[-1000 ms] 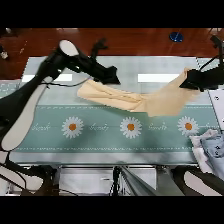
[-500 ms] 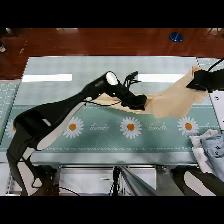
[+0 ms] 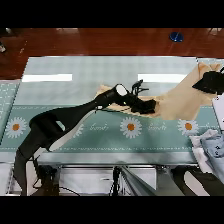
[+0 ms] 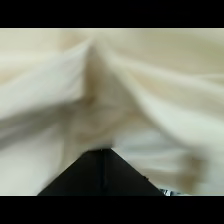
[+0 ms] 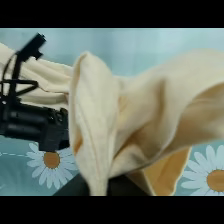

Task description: Fold the shirts.

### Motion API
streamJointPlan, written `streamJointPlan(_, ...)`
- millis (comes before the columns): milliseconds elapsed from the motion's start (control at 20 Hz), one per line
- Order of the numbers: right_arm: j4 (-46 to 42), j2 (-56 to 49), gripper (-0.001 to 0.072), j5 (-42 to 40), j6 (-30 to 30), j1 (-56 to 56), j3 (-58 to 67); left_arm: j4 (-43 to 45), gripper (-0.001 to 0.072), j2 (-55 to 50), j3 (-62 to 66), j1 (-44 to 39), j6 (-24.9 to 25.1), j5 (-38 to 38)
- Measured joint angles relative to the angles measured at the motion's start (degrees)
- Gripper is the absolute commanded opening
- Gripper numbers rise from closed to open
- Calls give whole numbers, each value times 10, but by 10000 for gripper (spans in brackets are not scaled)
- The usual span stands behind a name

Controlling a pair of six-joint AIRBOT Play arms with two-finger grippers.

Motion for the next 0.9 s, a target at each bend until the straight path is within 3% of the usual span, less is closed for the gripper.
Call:
streamJointPlan(200,11,4,33,-25,-6,15,-14,94,22,124,1,90,55,-37)
streamJointPlan(450,17,-48,33,-122,0,101,-54,259,22,341,1,280,73,-164)
streamJointPlan(650,28,-136,33,-251,12,195,-64,304,23,493,2,417,74,-222)
streamJointPlan(900,71,-261,34,-413,24,308,-67,320,23,596,0,505,75,-304)
